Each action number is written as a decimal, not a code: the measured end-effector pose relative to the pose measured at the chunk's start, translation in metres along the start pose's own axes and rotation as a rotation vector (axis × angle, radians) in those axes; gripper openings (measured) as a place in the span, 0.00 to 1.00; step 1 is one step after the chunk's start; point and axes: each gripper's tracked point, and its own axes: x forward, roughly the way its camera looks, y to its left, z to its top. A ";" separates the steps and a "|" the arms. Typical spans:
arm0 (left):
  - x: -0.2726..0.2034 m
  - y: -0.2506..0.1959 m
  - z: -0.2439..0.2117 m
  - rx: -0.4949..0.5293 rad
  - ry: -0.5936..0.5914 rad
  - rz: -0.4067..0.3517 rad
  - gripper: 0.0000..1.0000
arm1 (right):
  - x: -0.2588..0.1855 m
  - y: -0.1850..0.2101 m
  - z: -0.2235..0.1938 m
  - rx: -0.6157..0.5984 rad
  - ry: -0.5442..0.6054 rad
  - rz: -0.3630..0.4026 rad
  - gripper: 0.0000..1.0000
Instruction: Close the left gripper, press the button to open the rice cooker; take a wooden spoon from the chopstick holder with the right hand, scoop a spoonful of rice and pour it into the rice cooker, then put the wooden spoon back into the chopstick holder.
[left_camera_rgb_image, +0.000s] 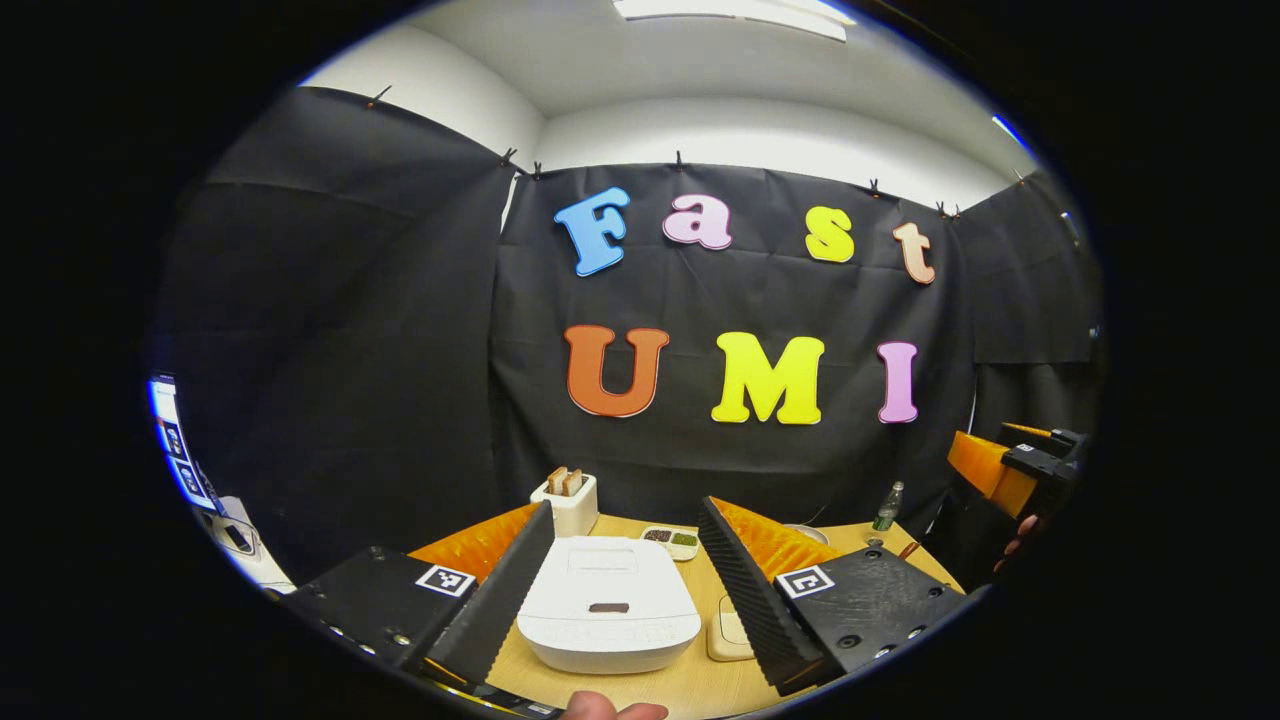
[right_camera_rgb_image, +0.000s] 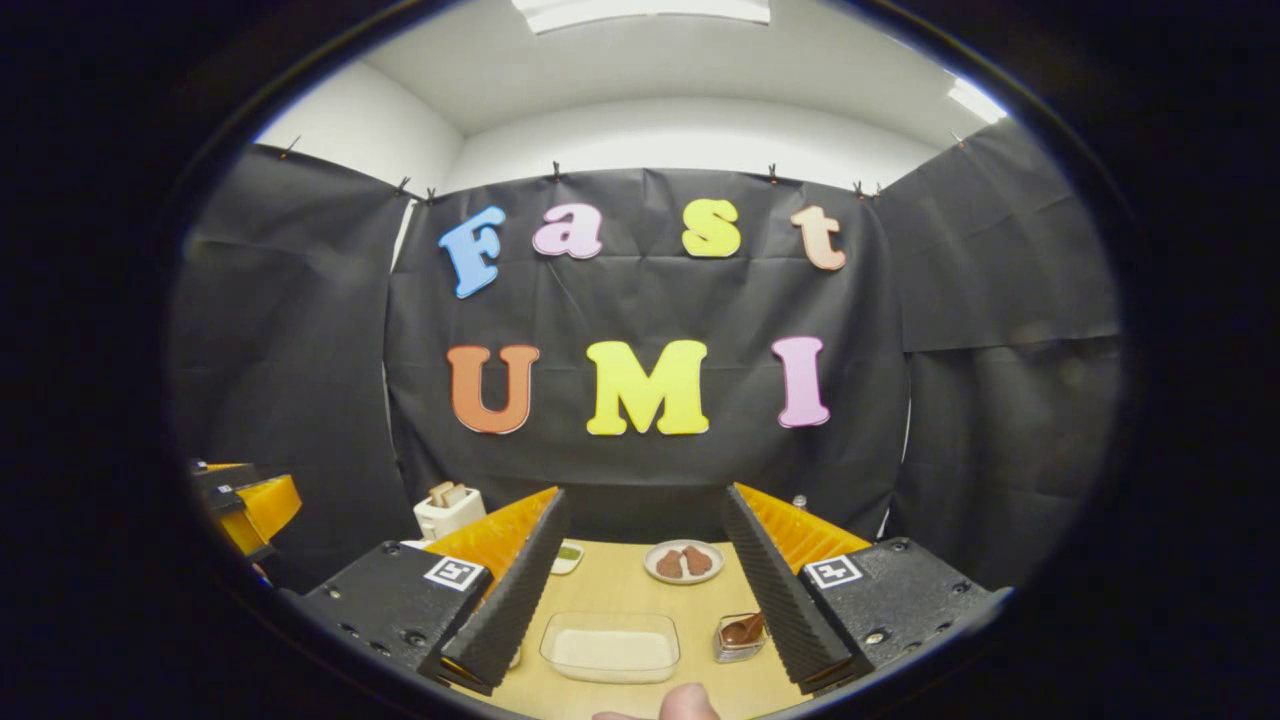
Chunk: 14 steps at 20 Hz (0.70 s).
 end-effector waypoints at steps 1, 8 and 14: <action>0.001 0.000 -0.001 0.001 0.001 0.000 0.94 | 0.001 0.000 -0.001 0.001 0.001 0.000 0.99; 0.004 0.002 -0.011 0.009 0.053 0.011 0.94 | 0.014 -0.013 -0.011 0.003 0.021 0.001 1.00; 0.049 0.005 -0.050 -0.003 0.220 0.010 0.94 | 0.039 -0.037 -0.029 -0.011 0.055 0.004 1.00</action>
